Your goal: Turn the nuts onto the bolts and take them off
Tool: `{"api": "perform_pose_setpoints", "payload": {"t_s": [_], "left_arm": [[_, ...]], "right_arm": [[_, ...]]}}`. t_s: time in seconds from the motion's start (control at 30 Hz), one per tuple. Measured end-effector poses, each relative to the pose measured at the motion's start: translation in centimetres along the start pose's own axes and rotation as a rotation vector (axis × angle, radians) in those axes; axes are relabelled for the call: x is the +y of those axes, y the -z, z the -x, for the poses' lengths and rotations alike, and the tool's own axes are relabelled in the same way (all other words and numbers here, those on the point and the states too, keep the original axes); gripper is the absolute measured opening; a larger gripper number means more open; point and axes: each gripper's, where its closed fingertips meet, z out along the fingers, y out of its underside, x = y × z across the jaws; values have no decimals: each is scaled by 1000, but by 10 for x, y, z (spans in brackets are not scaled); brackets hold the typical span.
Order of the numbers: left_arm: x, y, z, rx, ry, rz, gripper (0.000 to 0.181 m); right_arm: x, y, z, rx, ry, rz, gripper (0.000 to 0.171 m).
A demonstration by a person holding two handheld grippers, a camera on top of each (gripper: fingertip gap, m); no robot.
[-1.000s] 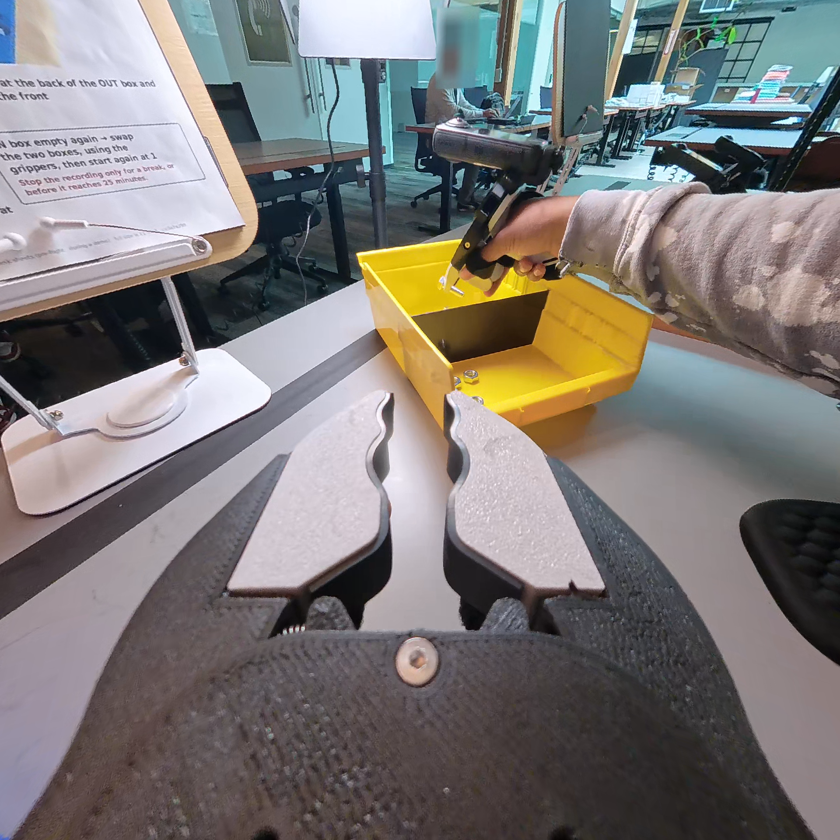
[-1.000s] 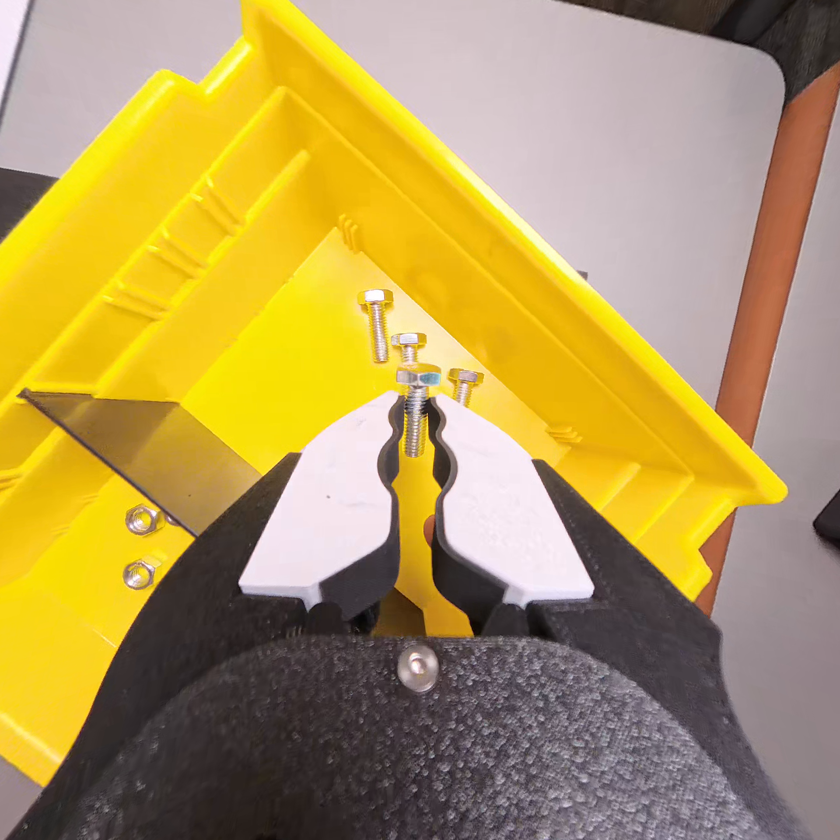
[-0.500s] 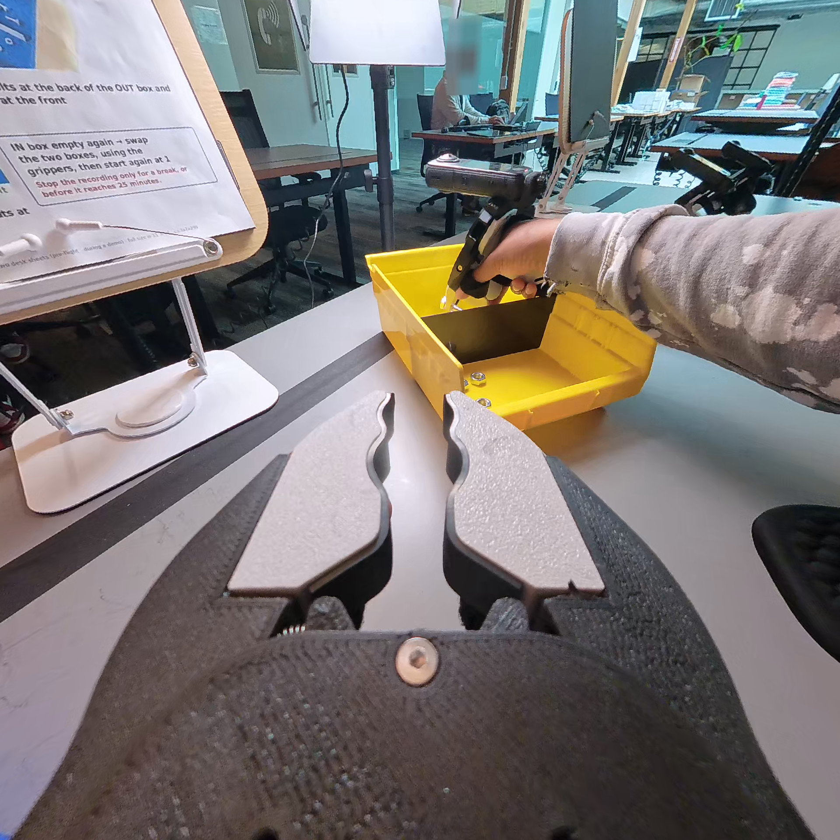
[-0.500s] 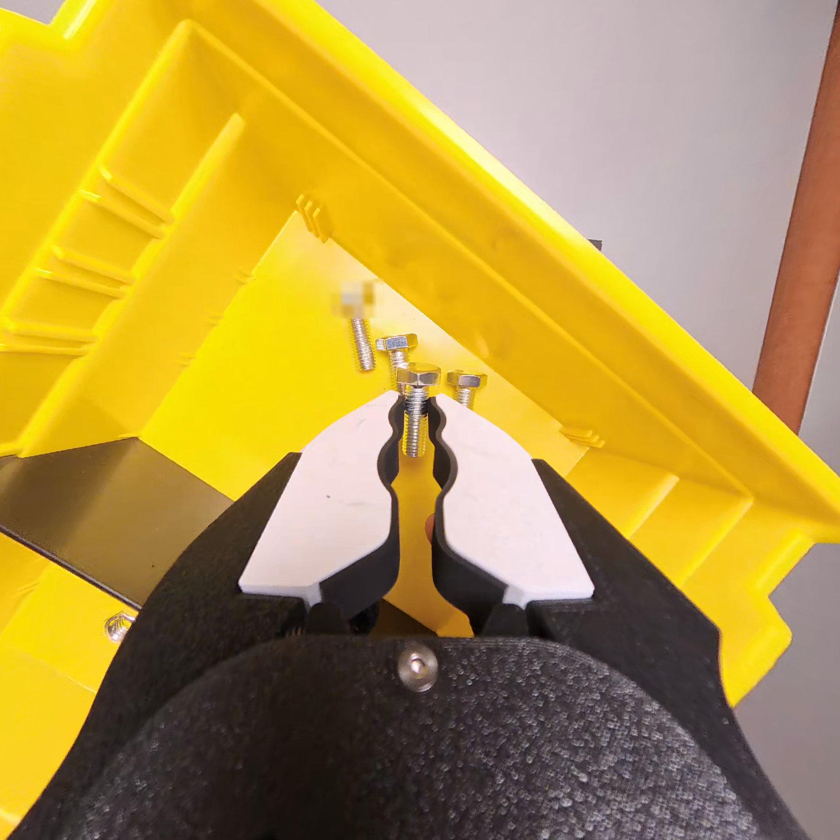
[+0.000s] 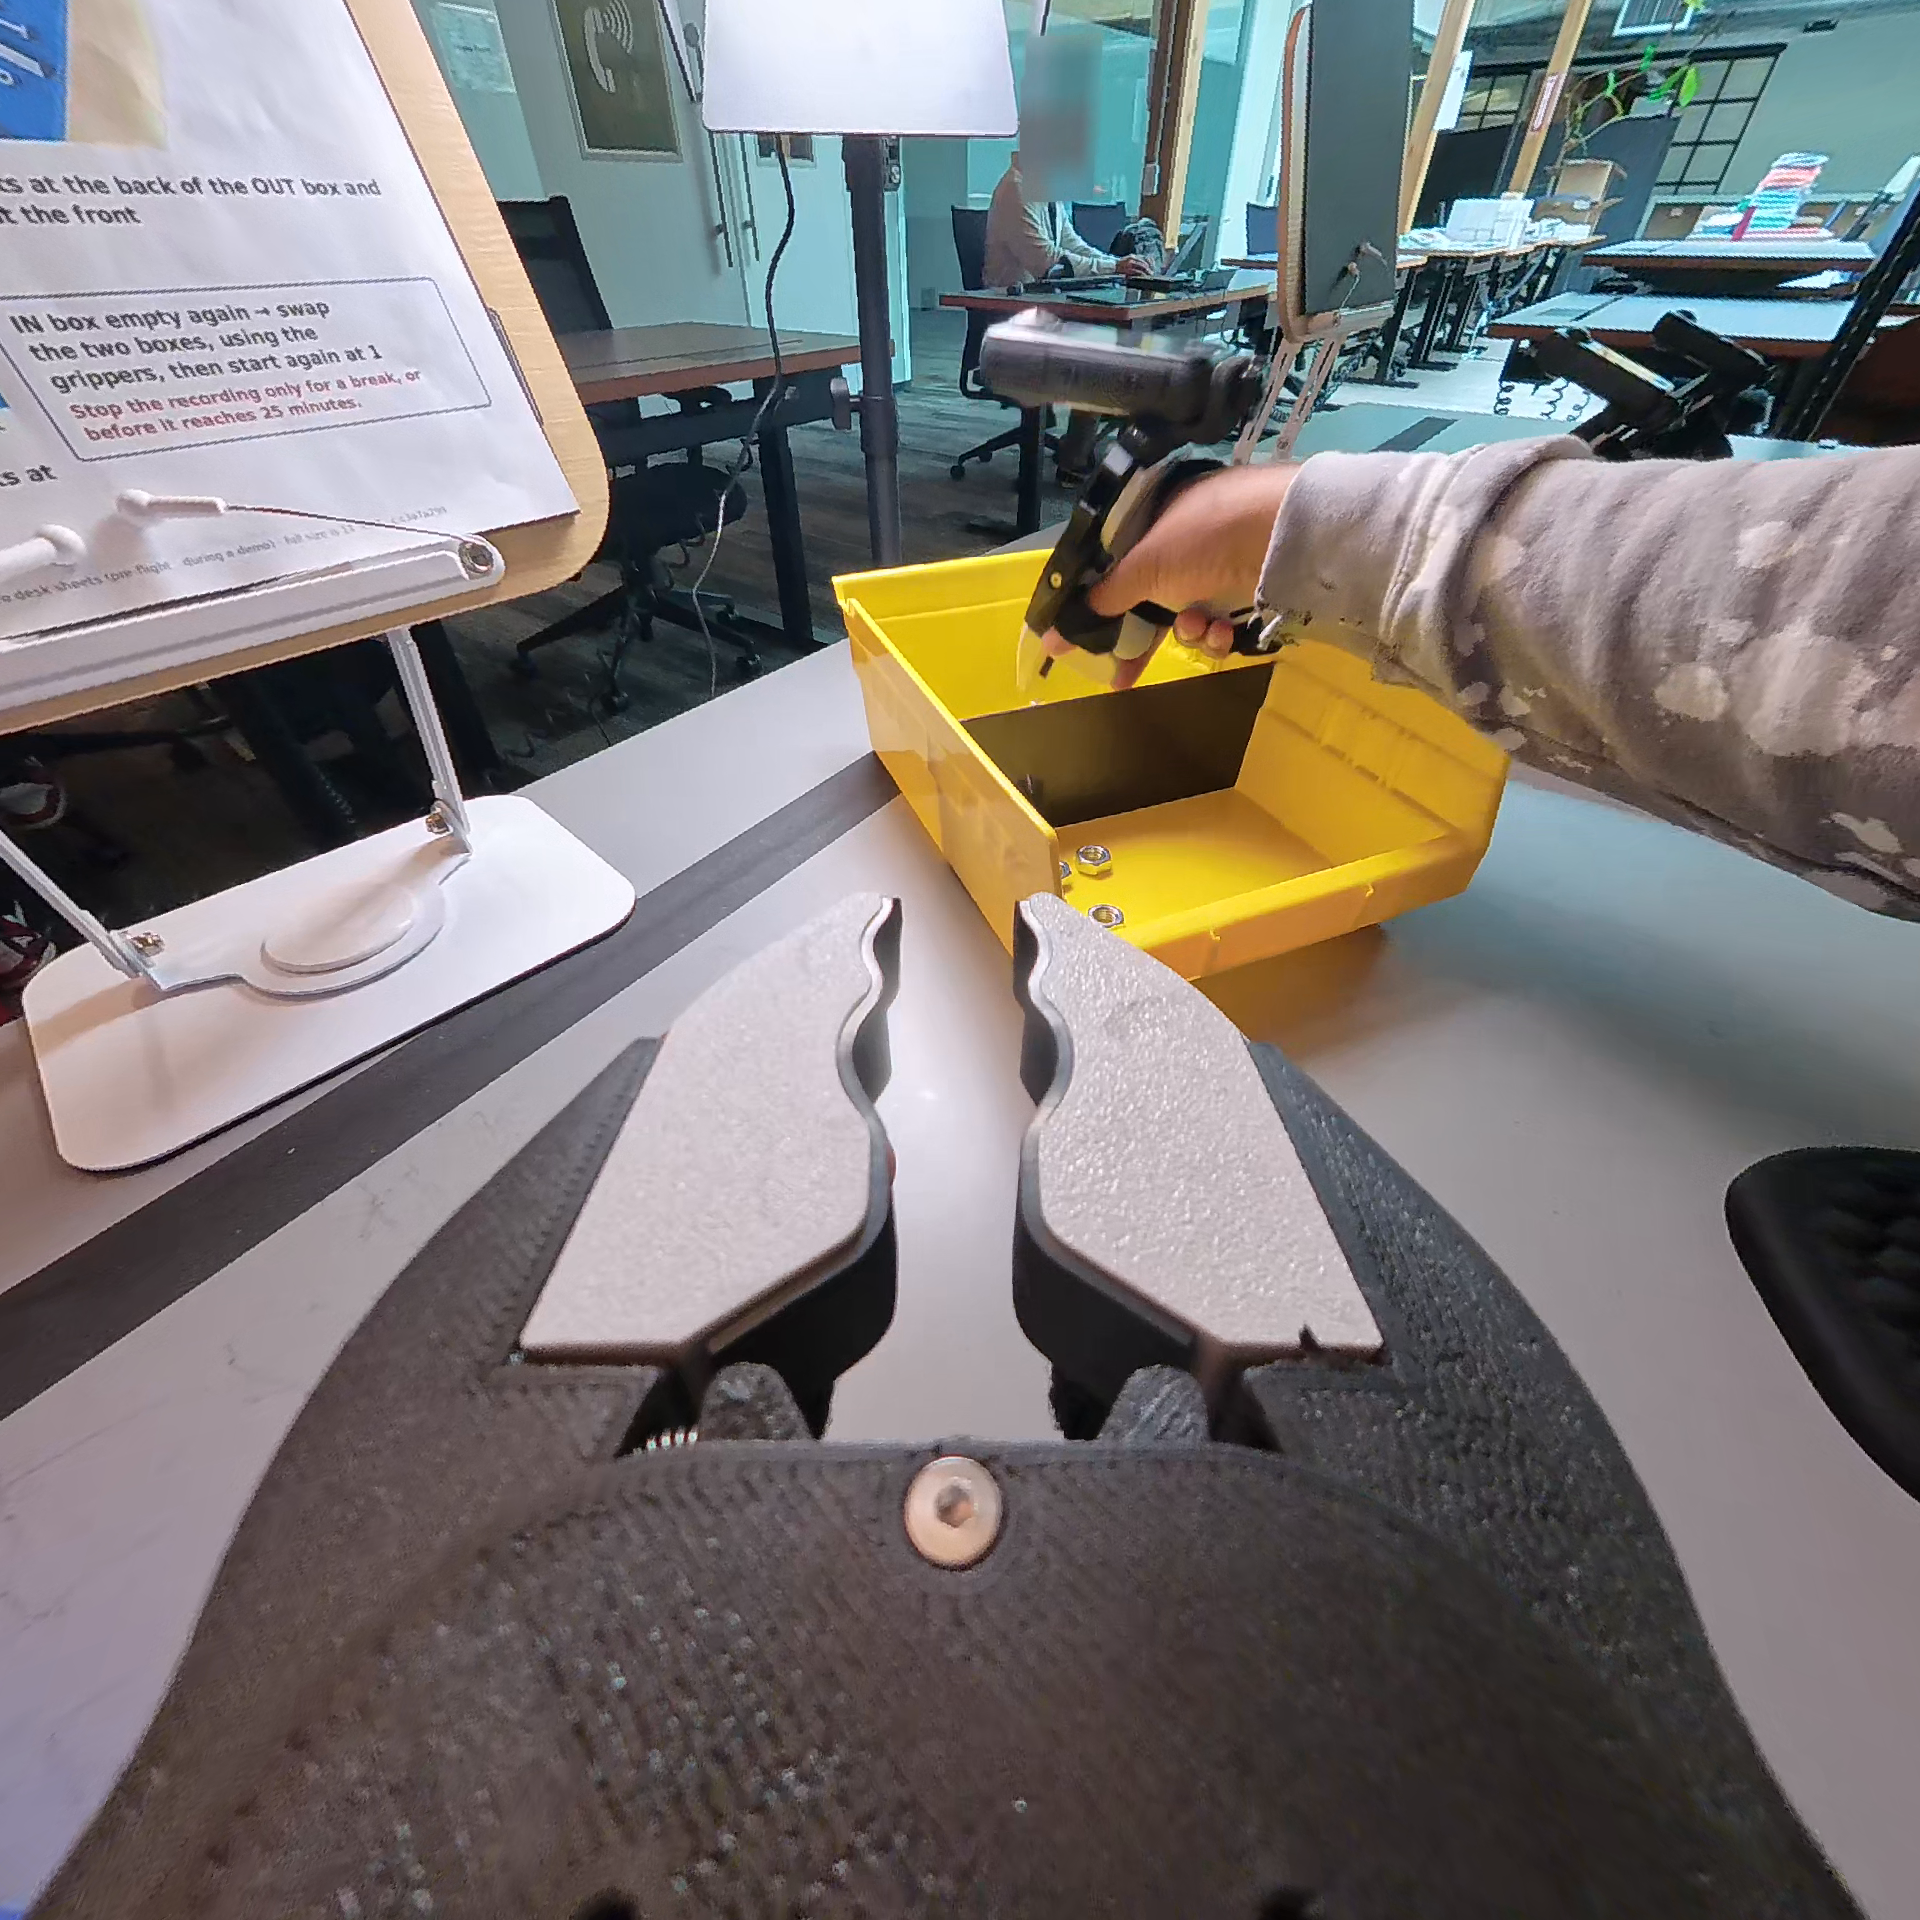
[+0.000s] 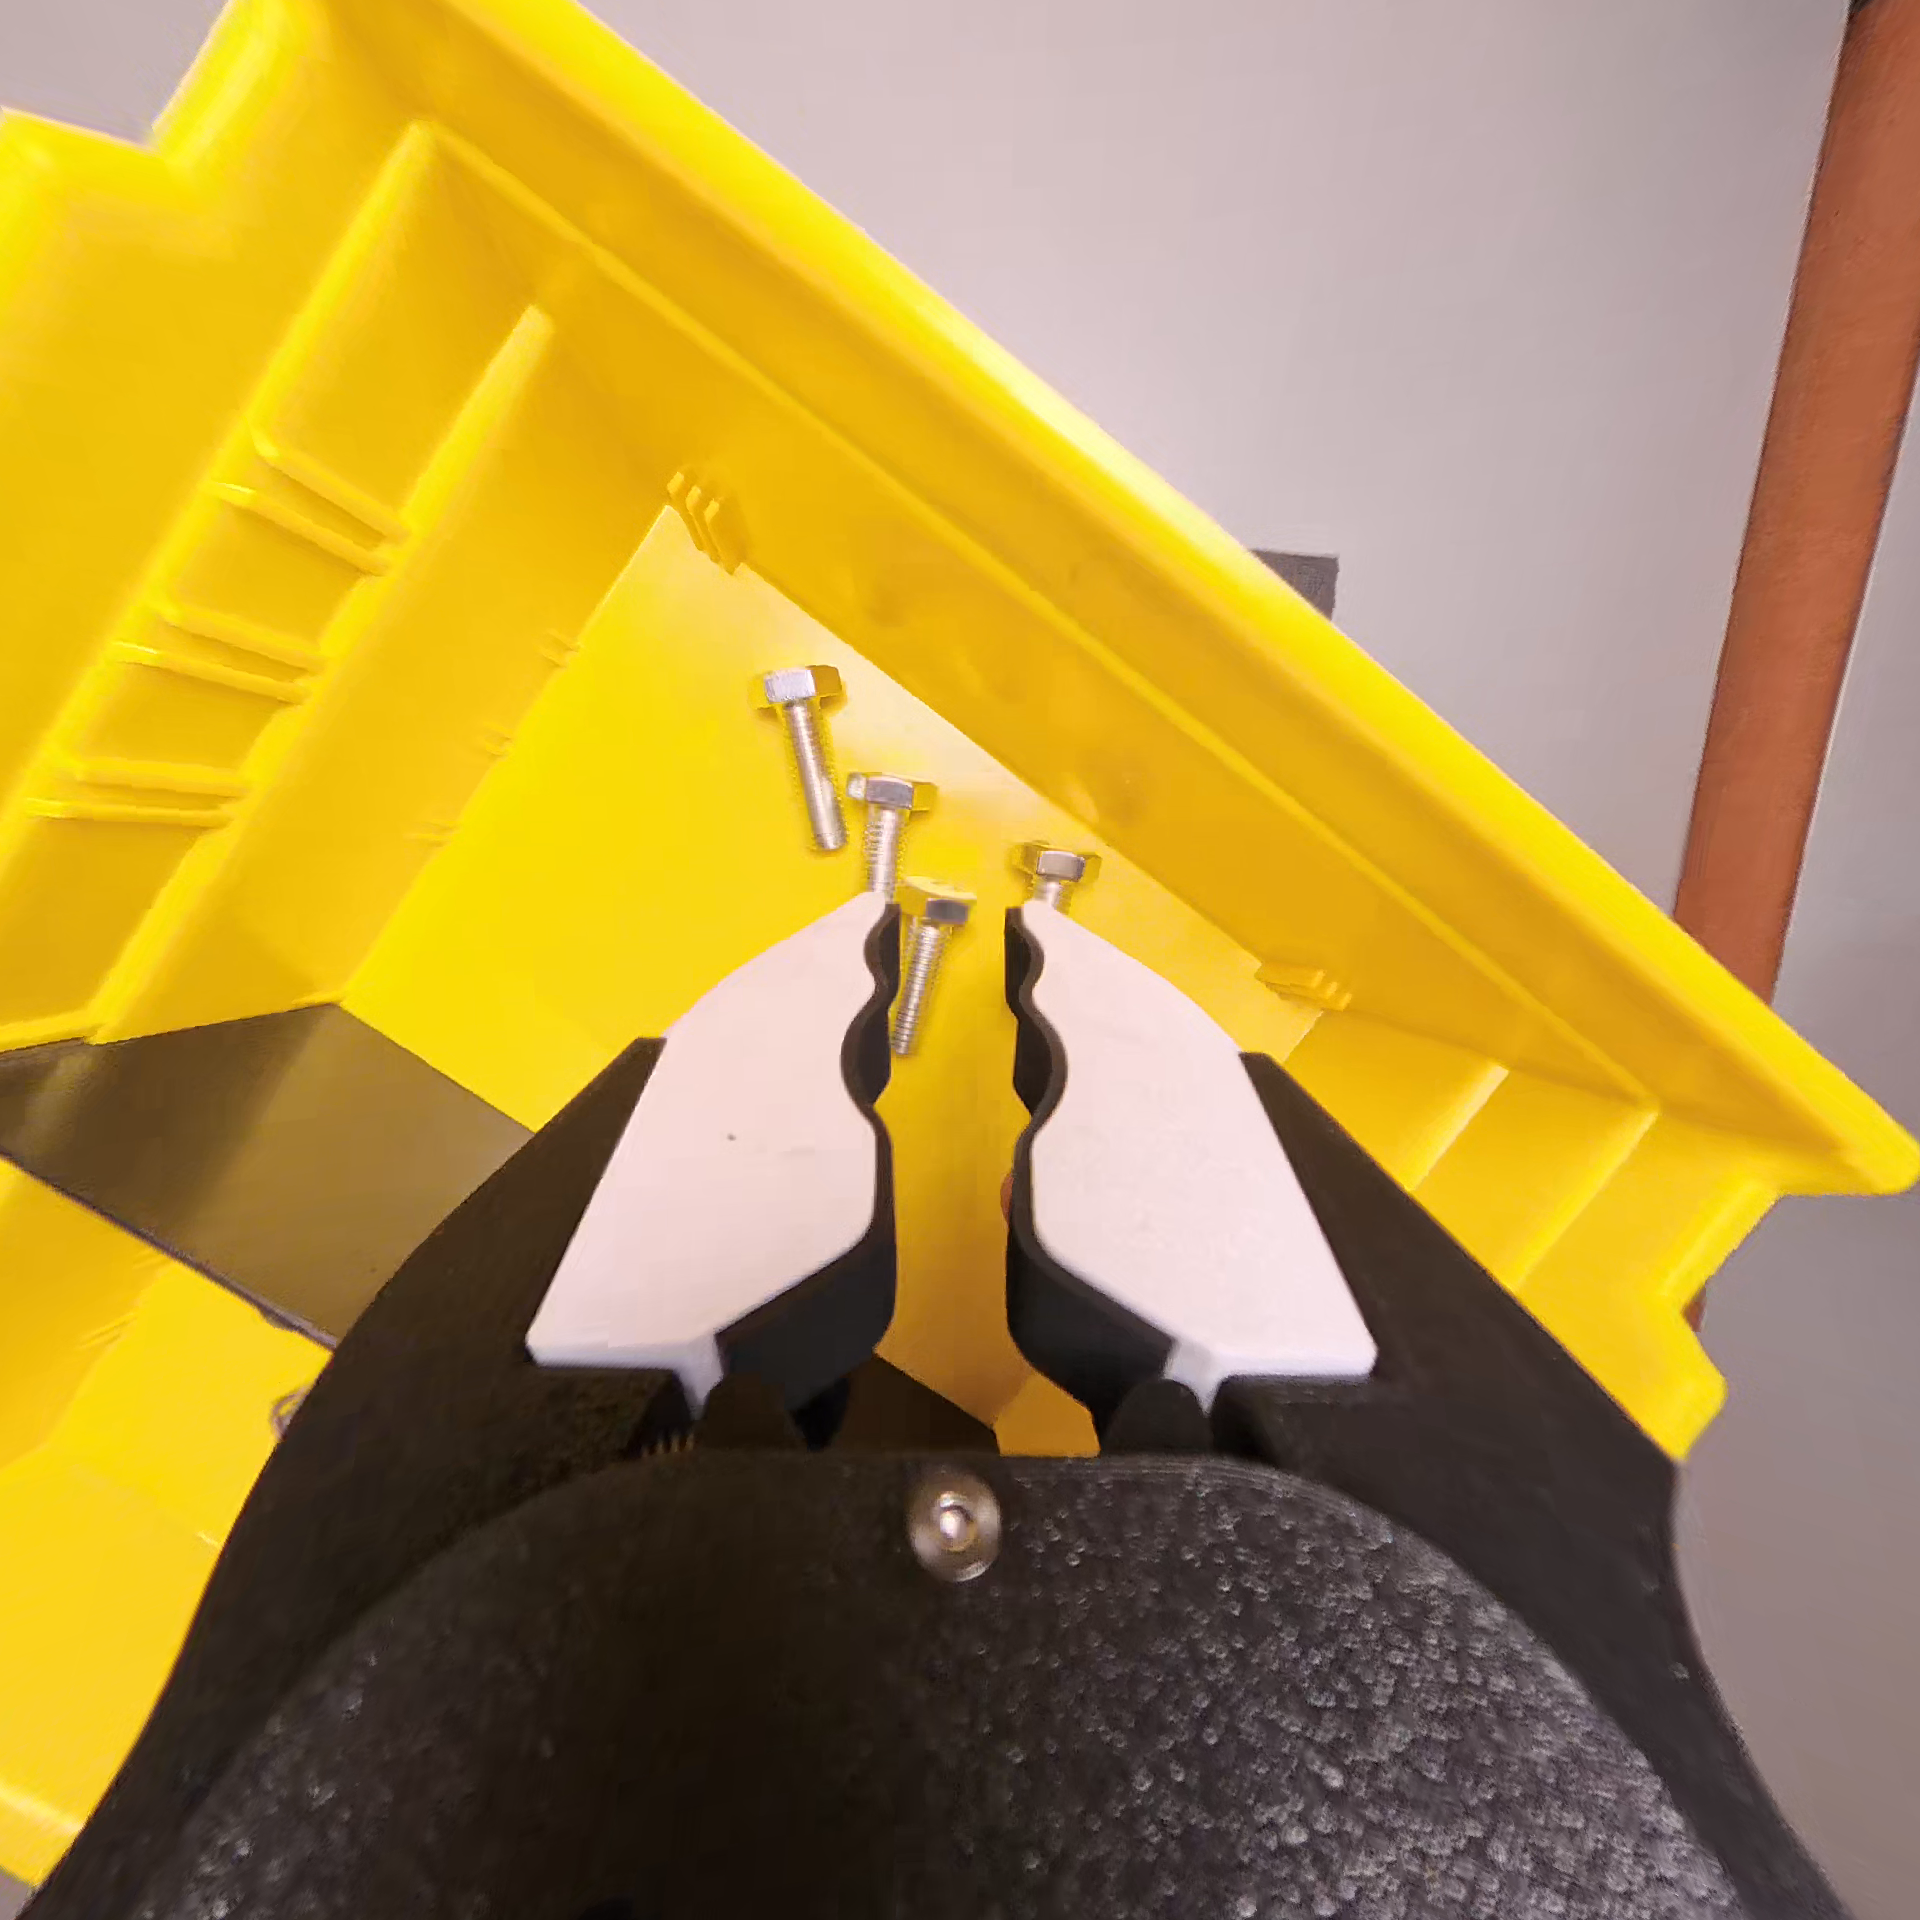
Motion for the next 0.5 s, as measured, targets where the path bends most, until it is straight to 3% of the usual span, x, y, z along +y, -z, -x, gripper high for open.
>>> {"api": "perform_pose_setpoints", "payload": {"t_s": [0.13, 0.27, 0.4, 0.5], "left_arm": [[0, 0, 2, -5, 0, -2, 21], [-3, 3, 8, -27, 10, -22, 20], [-9, 12, 22, -96, 22, -74, 20], [-9, 24, 34, -164, 28, -94, 20]], "right_arm": [[-39, 50, 17, -72, 38, -302, 19], [-61, 141, 63, -164, 196, -748, 22], [-19, 200, 118, -205, 420, -932, 25], [36, 190, 153, -224, 605, -810, 32]]}}
